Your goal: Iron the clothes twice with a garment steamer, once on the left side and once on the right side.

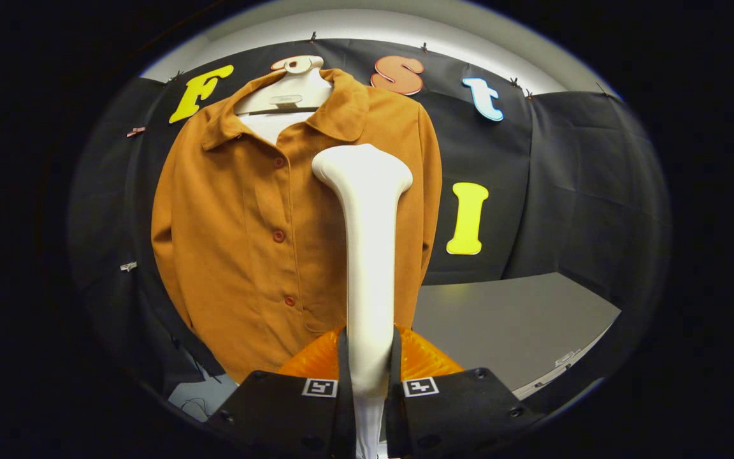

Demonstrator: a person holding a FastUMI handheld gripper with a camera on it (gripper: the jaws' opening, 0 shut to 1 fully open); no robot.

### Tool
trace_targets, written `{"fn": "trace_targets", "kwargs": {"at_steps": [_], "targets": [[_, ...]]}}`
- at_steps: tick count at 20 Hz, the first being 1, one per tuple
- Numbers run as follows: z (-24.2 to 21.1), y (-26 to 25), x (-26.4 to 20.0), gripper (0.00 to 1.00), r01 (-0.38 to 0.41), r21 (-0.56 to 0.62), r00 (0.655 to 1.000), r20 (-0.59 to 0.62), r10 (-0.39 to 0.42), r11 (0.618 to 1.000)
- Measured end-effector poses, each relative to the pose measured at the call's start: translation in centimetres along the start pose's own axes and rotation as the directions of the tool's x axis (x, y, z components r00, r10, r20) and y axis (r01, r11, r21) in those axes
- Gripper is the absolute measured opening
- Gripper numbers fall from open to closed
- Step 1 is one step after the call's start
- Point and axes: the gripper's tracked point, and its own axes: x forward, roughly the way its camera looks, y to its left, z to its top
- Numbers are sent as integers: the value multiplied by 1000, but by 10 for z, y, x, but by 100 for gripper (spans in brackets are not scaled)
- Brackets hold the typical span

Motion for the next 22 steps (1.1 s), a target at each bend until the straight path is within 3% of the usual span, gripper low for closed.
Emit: {"fn": "trace_targets", "kwargs": {"at_steps": [12, 22], "targets": [[-96, 14, 7, 22, -23, 9, 980, -198, 25, 1000], [-157, 27, -4, 22, -59, 33, 935, -349, 67, 998]]}}
